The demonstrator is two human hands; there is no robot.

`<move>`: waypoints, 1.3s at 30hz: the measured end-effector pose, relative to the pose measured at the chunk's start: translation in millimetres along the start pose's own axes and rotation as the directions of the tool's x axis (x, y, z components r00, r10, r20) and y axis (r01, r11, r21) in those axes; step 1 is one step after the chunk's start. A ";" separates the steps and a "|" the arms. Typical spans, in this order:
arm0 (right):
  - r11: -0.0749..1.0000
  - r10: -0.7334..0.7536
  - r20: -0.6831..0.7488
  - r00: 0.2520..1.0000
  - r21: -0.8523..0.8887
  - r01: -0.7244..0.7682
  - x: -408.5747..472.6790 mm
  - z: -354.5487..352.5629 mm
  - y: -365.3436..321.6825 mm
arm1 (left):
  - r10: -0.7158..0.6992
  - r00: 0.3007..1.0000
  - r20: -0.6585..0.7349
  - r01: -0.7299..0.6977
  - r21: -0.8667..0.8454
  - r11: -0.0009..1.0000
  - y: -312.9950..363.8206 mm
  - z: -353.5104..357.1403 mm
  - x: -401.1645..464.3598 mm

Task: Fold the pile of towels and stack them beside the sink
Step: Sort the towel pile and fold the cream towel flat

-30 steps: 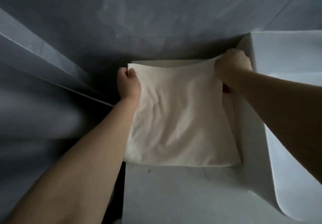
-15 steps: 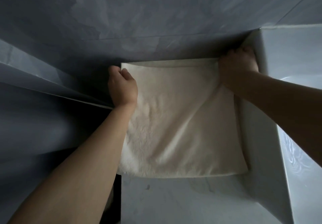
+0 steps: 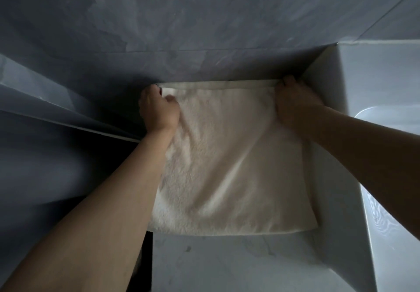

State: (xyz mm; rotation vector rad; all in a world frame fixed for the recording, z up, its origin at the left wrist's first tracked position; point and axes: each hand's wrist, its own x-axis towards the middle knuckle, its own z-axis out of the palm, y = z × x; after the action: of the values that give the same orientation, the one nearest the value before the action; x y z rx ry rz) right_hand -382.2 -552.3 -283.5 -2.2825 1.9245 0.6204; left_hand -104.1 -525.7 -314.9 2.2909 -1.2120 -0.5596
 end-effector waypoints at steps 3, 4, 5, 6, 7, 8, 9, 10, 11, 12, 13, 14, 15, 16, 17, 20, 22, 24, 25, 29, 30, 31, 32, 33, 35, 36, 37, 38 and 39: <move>0.996 -0.030 0.028 0.999 0.084 0.027 1.1 -1.2 5.1 | 0.058 0.998 -0.012 -0.058 -0.059 0.997 -4.5 -6.3 -0.8; 0.992 -0.029 0.064 0.997 0.125 0.021 1.2 -2.1 4.6 | 0.064 0.998 0.003 -0.064 -0.036 0.997 -4.4 -6.7 -0.5; 0.980 -0.007 0.094 0.996 0.198 -0.011 -0.1 -2.9 3.7 | 0.059 0.998 0.036 -0.059 -0.014 0.998 -3.2 -6.2 1.1; 0.954 0.031 0.109 0.994 0.294 -0.062 -1.6 -3.8 3.0 | 0.050 0.995 0.085 -0.049 -0.007 0.999 -1.7 -5.5 3.8; 0.911 0.072 0.117 0.990 0.397 -0.113 -3.6 -4.2 2.3 | 0.045 0.989 0.141 -0.043 -0.016 0.999 -0.3 -5.2 7.3; 0.863 0.111 0.120 0.987 0.480 -0.156 -7.6 -4.7 1.5 | 0.048 0.978 0.202 -0.041 -0.038 0.998 0.9 -5.6 10.8; 0.801 0.155 0.136 0.979 0.562 -0.205 -12.6 -5.4 1.2 | 0.050 0.964 0.261 -0.033 -0.067 0.997 1.7 -6.7 13.5; 0.709 0.196 0.170 0.966 0.656 -0.260 -19.1 -7.0 1.7 | 0.047 0.948 0.314 -0.018 -0.094 0.995 2.4 -8.0 15.0; 0.566 0.227 0.215 0.950 0.764 -0.308 -26.5 -9.5 1.5 | 0.042 0.933 0.356 -0.003 -0.109 0.994 3.5 -9.1 14.5; 0.374 0.240 0.269 0.933 0.861 -0.344 -35.2 -13.2 1.9 | 0.037 0.922 0.384 0.009 -0.115 0.993 5.8 -10.3 12.8; 0.170 0.233 0.327 0.916 0.914 -0.369 -44.1 -17.7 1.9 | 0.032 0.914 0.404 0.021 -0.127 0.992 8.9 -11.3 10.5; -0.004 0.205 0.382 0.901 0.921 -0.389 -53.0 -22.0 2.2 | 0.027 0.904 0.428 0.044 -0.155 0.987 12.5 -12.6 6.7; -0.125 0.179 0.415 0.892 0.909 -0.397 -61.4 -26.1 2.2 | 0.024 0.886 0.462 0.072 -0.189 0.979 16.3 -14.6 3.0; -0.197 0.161 0.424 0.891 0.899 -0.392 -68.9 -30.9 2.5 | 0.026 0.864 0.503 0.098 -0.218 0.971 19.4 -17.2 -1.0; -0.242 0.151 0.417 0.896 0.894 -0.376 -76.3 -36.8 1.6 | 0.025 0.840 0.543 0.124 -0.236 0.964 21.3 -21.3 -5.8; -0.282 0.150 0.331 0.932 0.917 -0.281 -100.5 -48.8 0.7 | 0.051 0.792 0.609 0.118 -0.235 0.965 17.6 -32.5 -24.1; -0.250 0.151 0.248 0.957 0.946 -0.206 -120.3 -53.2 0.9 | 0.090 0.797 0.598 0.060 -0.226 0.972 13.9 -35.2 -37.1; -0.215 0.153 0.149 0.977 0.970 -0.114 -140.4 -56.1 1.0 | 0.130 0.814 0.566 0.015 -0.244 0.970 11.9 -36.9 -49.4; -0.202 0.161 0.100 0.982 0.977 -0.066 -150.1 -58.6 1.0 | 0.148 0.811 0.566 -0.004 -0.248 0.969 11.6 -38.7 -55.4; 0.093 0.269 -0.073 0.960 0.994 0.050 -179.0 -59.4 8.3 | 0.221 0.768 0.601 -0.068 -0.267 0.961 6.4 -53.0 -80.2; 0.167 0.287 -0.108 0.952 0.984 0.061 -184.0 -58.6 11.2 | 0.226 0.758 0.612 -0.058 -0.282 0.958 4.8 -58.3 -86.2; 0.203 0.300 -0.131 0.945 0.977 0.071 -188.2 -57.9 14.3 | 0.224 0.742 0.632 -0.039 -0.292 0.956 3.7 -63.7 -91.6; 0.214 0.313 -0.144 0.939 0.974 0.078 -191.7 -57.2 16.8 | 0.218 0.721 0.658 -0.014 -0.300 0.954 3.0 -69.1 -97.1; 0.218 0.326 -0.150 0.934 0.973 0.080 -194.8 -57.5 18.3 | 0.212 0.702 0.680 0.016 -0.313 0.950 2.1 -74.9 -102.3; 0.221 0.366 -0.146 0.919 0.973 0.067 -197.4 -58.8 18.9 | 0.212 0.695 0.687 0.092 -0.378 0.921 0.4 -87.4 -110.6; 0.212 0.402 -0.136 0.905 0.976 0.052 -196.9 -59.5 18.6 | 0.215 0.710 0.671 0.133 -0.427 0.894 0.3 -94.2 -113.6; 0.192 0.451 -0.117 0.885 0.981 0.032 -195.9 -60.3 18.0 | 0.220 0.733 0.644 0.165 -0.482 0.860 0.6 -101.6 -116.7; 0.154 0.504 -0.086 0.860 0.988 0.009 -194.5 -61.3 17.5 | 0.233 0.760 0.606 0.177 -0.539 0.823 1.3 -109.6 -119.7; 0.102 0.554 -0.048 0.831 0.995 -0.010 -192.1 -62.8 17.1 | 0.256 0.791 0.555 0.162 -0.594 0.788 2.3 -117.6 -122.2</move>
State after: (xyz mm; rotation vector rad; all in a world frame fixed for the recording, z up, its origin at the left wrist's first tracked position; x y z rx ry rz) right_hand -406.7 -398.6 -153.4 -1.0961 1.9196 -1.0649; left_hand -103.8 -397.4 -204.1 1.5248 -1.1083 -1.5265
